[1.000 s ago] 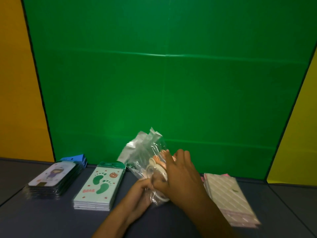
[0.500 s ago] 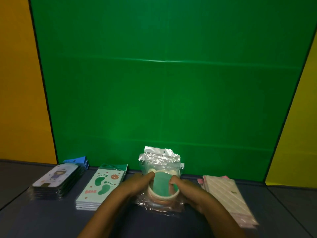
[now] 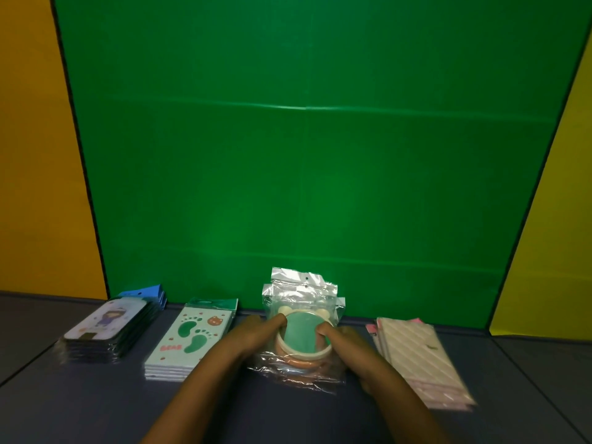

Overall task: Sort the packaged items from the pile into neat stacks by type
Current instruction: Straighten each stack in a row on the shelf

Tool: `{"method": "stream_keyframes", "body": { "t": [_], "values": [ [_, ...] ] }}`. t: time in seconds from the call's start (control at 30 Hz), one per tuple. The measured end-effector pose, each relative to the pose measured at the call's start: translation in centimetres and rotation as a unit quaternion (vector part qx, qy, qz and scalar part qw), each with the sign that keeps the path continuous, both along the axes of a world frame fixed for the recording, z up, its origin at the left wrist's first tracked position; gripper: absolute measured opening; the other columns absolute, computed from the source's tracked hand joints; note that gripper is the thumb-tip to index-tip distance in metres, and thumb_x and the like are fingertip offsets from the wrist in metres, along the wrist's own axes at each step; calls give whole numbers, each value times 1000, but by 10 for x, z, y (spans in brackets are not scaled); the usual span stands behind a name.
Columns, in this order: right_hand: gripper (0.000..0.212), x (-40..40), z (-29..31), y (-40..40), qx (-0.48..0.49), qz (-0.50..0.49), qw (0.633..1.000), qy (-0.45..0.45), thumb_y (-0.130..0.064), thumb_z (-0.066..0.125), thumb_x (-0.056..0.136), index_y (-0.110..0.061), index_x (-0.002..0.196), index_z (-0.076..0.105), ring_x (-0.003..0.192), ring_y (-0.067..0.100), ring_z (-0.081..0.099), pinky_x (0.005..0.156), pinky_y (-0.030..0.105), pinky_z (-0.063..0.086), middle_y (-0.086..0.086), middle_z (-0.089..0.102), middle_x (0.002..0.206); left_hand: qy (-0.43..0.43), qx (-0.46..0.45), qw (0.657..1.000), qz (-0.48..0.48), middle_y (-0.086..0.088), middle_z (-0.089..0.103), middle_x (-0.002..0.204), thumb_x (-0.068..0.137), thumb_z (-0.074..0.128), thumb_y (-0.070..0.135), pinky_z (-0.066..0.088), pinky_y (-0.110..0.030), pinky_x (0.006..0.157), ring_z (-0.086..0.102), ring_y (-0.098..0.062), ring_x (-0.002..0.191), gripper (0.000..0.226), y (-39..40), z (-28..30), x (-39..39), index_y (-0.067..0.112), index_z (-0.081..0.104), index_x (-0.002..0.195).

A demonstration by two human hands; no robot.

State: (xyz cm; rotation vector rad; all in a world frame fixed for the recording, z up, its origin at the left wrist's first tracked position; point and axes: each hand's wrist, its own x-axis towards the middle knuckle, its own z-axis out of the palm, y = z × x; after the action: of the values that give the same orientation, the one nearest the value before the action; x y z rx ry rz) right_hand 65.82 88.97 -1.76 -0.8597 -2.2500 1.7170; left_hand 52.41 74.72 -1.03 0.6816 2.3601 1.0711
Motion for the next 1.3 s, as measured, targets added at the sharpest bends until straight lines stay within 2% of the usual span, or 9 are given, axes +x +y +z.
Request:
{"method": "stream_keyframes", "body": {
  "t": [0.1, 0.27, 0.47, 0.67, 0.8, 0.93, 1.0, 1.07, 1.3],
  "values": [
    [31, -1, 0, -2, -20, -12, 1000, 8, -30, 53, 90, -5, 103, 66, 74, 22, 67, 66, 28, 52, 13, 72, 90, -22, 24, 999, -14, -1, 70, 95, 91, 45, 48, 50, -25, 77, 66, -12, 84, 43, 1, -3, 3, 15, 69, 98],
    [35, -8, 1, -7, -21, -24, 999, -7, -30, 44, 94, -4, 100, 66, 75, 24, 65, 63, 26, 50, 18, 73, 98, -13, 38, 999, -31, 3, 64, 79, 97, 38, 42, 46, -22, 65, 60, -8, 71, 37, 8, 0, 5, 20, 62, 80],
    [31, -17, 12, -20, -14, -49, 998, -24, -35, 42, 93, -13, 86, 63, 69, 21, 58, 62, 26, 45, 9, 65, 84, -8, 51, 999, -16, 2, 56, 69, 97, 35, 37, 36, -21, 54, 51, -9, 59, 37, 14, 1, 4, 20, 51, 68],
    [33, -13, 17, -24, -7, -48, 998, -41, -38, 40, 95, -15, 85, 60, 71, 22, 60, 67, 27, 46, 8, 65, 82, -43, 70, 997, -15, -2, 63, 77, 97, 34, 46, 45, -25, 70, 57, -14, 67, 44, 9, -4, 7, 19, 58, 72],
    [28, -7, 19, -26, 1, -70, 997, -40, -33, 43, 97, -13, 91, 62, 67, 15, 62, 55, 21, 45, 4, 68, 82, -59, 70, 996, -19, -10, 70, 91, 91, 42, 47, 52, -36, 86, 66, -24, 83, 39, 3, -3, 4, 18, 62, 75],
    [32, -3, 17, -27, 6, -88, 996, -20, -32, 48, 96, -6, 106, 64, 74, 18, 68, 54, 19, 49, 11, 72, 98, -56, 70, 996, -5, -5, 67, 87, 90, 46, 49, 51, -32, 83, 66, -23, 85, 39, 0, -5, -1, 14, 64, 84],
    [34, -3, 14, -28, 15, -94, 995, -10, -33, 49, 95, -5, 105, 66, 81, 22, 70, 66, 25, 53, 11, 73, 96, -37, 61, 997, -5, -4, 65, 85, 90, 44, 51, 50, -28, 79, 62, -17, 76, 43, -1, -3, -2, 13, 64, 86],
    [34, -2, 13, -29, 20, -95, 995, -5, -33, 50, 94, -5, 100, 68, 84, 25, 71, 72, 29, 53, 12, 74, 94, -12, 49, 999, -4, -8, 67, 91, 90, 43, 55, 53, -31, 83, 64, -18, 78, 48, 0, -4, -5, 13, 64, 84],
    [34, 0, 8, -30, 22, -98, 995, 10, -33, 52, 95, -3, 99, 67, 71, 20, 68, 62, 26, 50, 13, 73, 90, 36, 9, 999, -18, -6, 63, 96, 92, 37, 60, 50, -30, 86, 63, -17, 85, 59, -8, -1, -6, 9, 64, 106]
  ]
}}
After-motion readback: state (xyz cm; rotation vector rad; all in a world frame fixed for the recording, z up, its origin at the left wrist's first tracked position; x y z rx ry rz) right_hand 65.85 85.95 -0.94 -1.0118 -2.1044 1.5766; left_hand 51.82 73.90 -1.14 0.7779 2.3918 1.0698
